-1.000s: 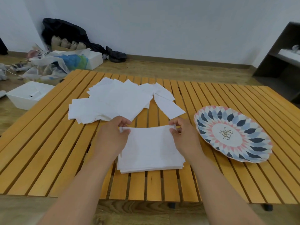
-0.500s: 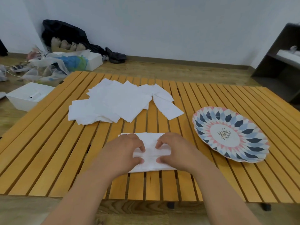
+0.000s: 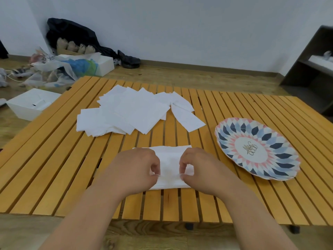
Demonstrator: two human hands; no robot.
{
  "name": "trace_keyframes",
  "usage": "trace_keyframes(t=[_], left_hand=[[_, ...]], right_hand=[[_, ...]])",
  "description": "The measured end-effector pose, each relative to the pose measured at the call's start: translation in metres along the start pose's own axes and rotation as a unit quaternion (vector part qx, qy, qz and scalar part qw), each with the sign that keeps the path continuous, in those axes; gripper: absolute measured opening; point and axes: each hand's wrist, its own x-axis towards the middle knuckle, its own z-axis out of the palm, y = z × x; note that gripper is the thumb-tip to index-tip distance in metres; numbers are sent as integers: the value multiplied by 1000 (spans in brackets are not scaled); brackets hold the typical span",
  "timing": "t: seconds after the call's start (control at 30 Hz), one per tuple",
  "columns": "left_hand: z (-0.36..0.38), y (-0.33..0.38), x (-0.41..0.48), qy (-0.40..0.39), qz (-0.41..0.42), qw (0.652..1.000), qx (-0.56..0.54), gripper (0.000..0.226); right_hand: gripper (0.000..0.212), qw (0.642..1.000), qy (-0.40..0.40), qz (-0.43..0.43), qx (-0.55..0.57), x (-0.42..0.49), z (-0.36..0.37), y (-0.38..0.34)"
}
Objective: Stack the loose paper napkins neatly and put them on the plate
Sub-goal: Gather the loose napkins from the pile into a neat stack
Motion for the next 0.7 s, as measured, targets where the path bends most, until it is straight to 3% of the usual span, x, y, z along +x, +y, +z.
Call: trace_keyframes(t=[0.13, 0.33, 0.4, 0.53, 0.7], left_hand=[[7, -3, 2, -52, -22, 998, -1, 9], [1, -3, 2, -71, -47, 994, -63, 20], [-4, -6, 5, -45, -80, 988, -123, 17], [2, -34, 25, 93, -174, 971, -139, 8], [23, -65, 37, 113, -309, 921, -207, 31]], right_hand=[[4, 1000, -17, 6, -1, 2, 4, -2], [22, 996, -9, 30, 83, 2, 2, 3], [20, 994, 20, 50, 95, 3, 2, 8], [11, 991, 65, 84, 87, 7, 10, 15], [40, 956, 134, 208, 157, 24, 25, 24]])
